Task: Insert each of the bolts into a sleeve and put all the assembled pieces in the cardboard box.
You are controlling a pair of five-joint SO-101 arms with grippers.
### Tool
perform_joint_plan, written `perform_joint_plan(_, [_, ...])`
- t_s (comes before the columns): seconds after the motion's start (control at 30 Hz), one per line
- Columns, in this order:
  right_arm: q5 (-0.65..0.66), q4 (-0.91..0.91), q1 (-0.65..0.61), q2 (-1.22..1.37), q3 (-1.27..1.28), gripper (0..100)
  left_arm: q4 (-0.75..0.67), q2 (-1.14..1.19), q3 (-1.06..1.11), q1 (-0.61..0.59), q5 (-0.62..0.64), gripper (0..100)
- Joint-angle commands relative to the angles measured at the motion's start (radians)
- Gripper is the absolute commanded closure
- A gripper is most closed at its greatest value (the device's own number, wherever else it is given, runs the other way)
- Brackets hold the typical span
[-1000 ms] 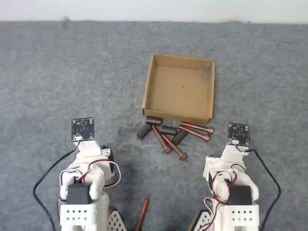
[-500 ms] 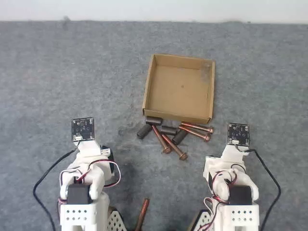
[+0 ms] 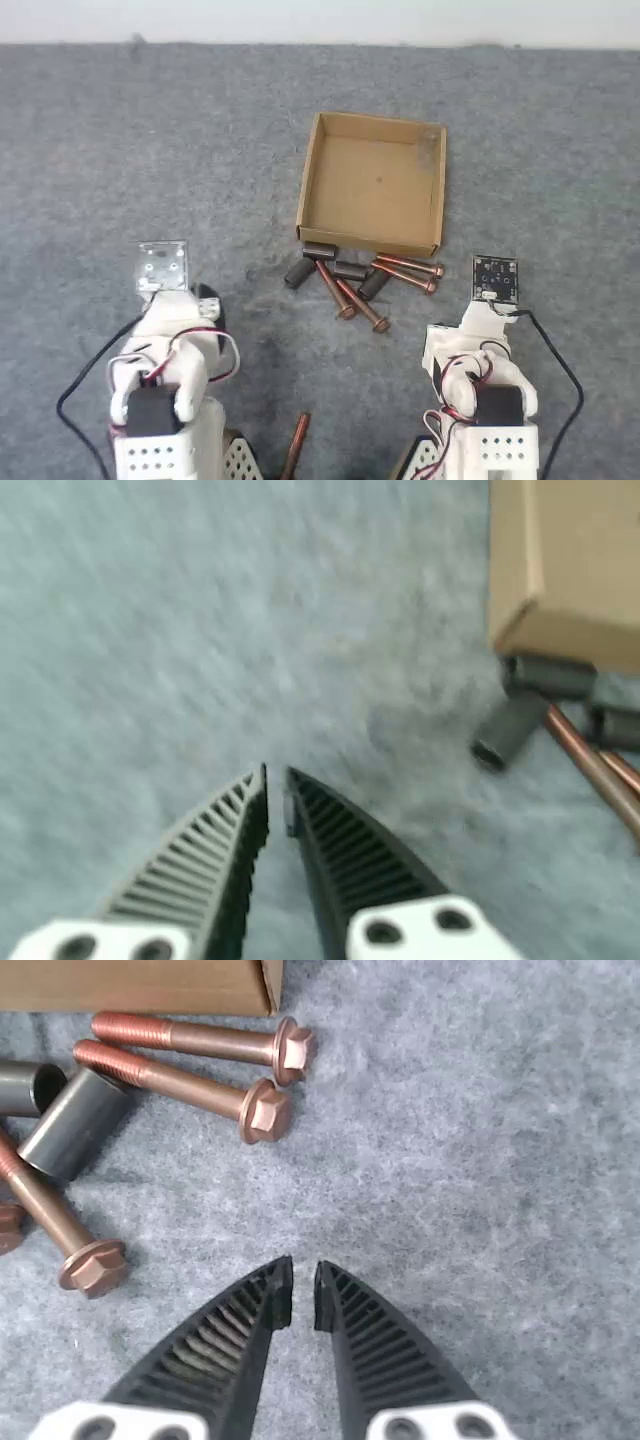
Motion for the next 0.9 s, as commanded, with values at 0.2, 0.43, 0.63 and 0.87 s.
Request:
perform_joint_plan(0.2, [0.008, 0.007, 0.010, 0.007, 0.015, 96.1, 0.086, 0.141, -0.429, -0.238, -0.055, 92])
perform_joint_plan(0.43, [0.008, 0.007, 0.010, 0.007, 0.015, 96.1, 0.368, 0.766, -0.931, -0.272, -0.051, 91])
perform_joint_plan(0.63, [0.008, 0.007, 0.010, 0.007, 0.015, 96.1, 0.485, 1.109, -1.198, -0.370, -0.049, 92])
perform_joint_plan(0.87, [0.008, 0.007, 0.010, 0.007, 0.015, 96.1, 0.451, 1.171, -1.216, -0.496, -0.049, 91])
